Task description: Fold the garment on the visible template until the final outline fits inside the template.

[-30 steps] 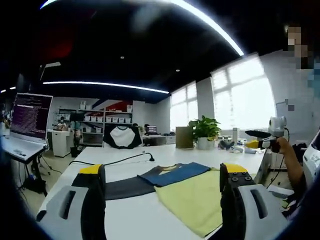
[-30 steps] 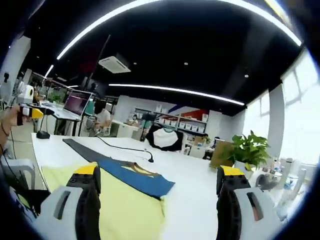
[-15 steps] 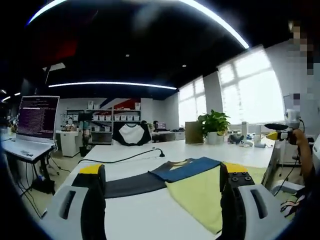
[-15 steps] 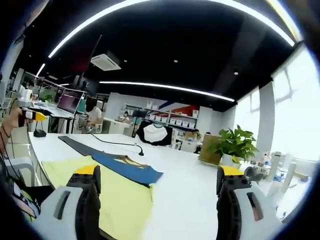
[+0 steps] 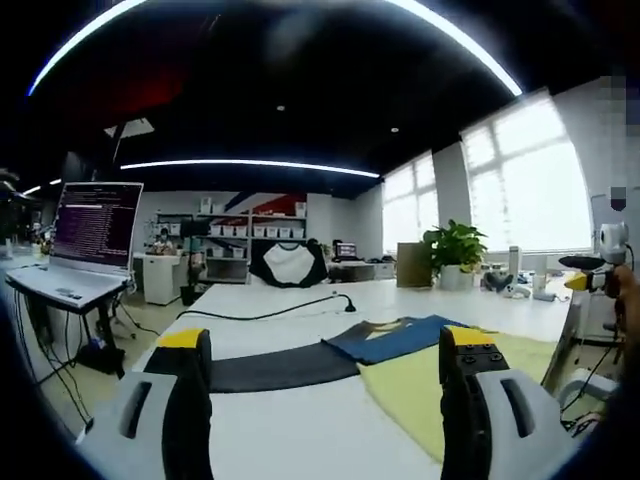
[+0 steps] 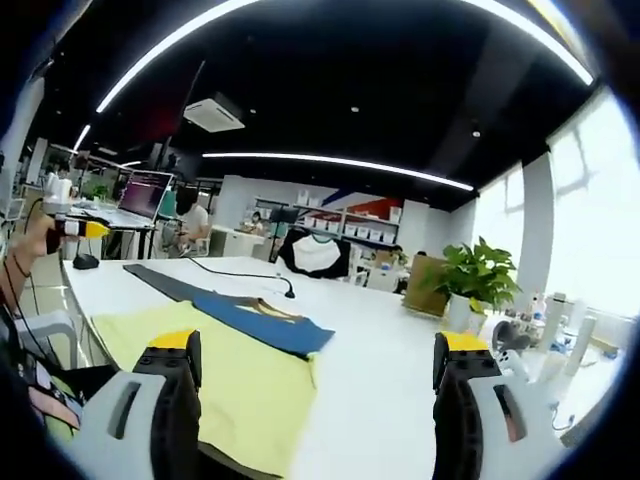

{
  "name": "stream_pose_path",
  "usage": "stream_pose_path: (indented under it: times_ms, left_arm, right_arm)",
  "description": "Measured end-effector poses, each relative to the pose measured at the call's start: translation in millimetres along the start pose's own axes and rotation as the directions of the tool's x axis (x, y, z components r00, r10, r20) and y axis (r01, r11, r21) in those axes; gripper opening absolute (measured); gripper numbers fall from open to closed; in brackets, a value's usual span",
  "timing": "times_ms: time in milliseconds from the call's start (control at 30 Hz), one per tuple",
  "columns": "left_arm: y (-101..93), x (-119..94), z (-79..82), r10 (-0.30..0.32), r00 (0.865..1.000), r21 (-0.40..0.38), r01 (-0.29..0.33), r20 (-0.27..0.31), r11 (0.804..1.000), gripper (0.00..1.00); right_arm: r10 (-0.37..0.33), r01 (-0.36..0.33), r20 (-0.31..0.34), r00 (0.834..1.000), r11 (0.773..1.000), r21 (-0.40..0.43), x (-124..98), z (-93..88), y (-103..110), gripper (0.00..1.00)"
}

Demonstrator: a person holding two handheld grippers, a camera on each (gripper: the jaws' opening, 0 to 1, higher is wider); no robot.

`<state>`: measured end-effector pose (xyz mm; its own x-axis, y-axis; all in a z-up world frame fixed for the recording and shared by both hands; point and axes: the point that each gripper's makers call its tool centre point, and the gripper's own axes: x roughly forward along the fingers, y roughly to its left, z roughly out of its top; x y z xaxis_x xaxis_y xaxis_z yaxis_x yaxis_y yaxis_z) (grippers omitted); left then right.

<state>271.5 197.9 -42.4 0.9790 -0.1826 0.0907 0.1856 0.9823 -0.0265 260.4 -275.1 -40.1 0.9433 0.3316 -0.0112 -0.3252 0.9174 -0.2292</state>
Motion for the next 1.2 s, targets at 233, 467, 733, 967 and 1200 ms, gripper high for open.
stream_pose_path:
  times_ms: [233,467,733,967,1200]
  left_arm:
    - [14.4,18.5,2.5,0.033,0.999,0.023,-0.033,0.002,0.999,0.99]
    - [48.7,50.9,-1.3,0.075,0.997,0.028,-0.074,-0.01,0.997,0.98]
    - [104.5,91.1,-42.4,0.144,0.981,-0.045,-0.151,-0.129,0.988,0.97]
    - [125.0,109.9,-68.0,0.143,0.969,-0.152,-0.175,-0.202,0.973,0.93]
    - [153.5,120.1,-97.3,0.23,0.928,-0.027,-0.248,-0.292,0.968,0.92]
  right_arm:
    - [-0.019,0.019,-0.007,1.0,1.0,0.008,-5.3,-2.7,-7.9,0.99]
    - [-0.034,0.035,-0.009,0.999,0.999,0.019,-10.0,-3.0,-14.4,0.99]
    - [-0.064,0.064,-0.012,0.998,0.997,0.031,-16.0,-3.7,-23.7,0.99]
    - [-0.068,0.07,-0.027,0.997,0.996,0.059,-15.5,-8.2,-26.2,0.99]
    - [-0.089,0.089,-0.009,0.996,0.992,0.084,-27.1,-4.6,-35.8,0.99]
